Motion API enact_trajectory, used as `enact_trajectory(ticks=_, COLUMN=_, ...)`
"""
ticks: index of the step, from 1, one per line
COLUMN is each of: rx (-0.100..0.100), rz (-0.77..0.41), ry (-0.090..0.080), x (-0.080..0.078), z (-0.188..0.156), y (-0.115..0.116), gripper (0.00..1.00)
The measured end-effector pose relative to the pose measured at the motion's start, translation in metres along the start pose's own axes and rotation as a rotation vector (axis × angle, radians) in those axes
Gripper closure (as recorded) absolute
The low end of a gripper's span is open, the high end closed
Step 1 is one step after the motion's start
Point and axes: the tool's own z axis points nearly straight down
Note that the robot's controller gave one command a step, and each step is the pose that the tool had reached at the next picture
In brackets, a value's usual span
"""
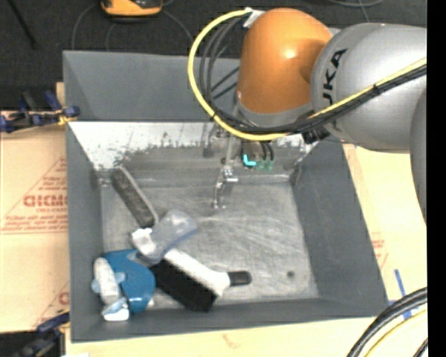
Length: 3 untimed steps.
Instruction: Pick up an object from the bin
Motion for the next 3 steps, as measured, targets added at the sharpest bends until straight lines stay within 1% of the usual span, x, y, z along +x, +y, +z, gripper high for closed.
enact_trajectory(ticks=1, rx=-0.001, rz=0.001, ry=-0.008, x=-0.001, z=-0.005, y=0.0, gripper=0.0)
enact_trajectory(ticks=2, rx=-0.001, rz=-0.004, ry=-0.015, x=0.0, z=0.039, y=0.002, gripper=0.0)
enact_trajectory(ticks=3, rx=-0.001, rz=0.162, ry=-0.009, x=0.0, z=0.093, y=0.012, gripper=0.0)
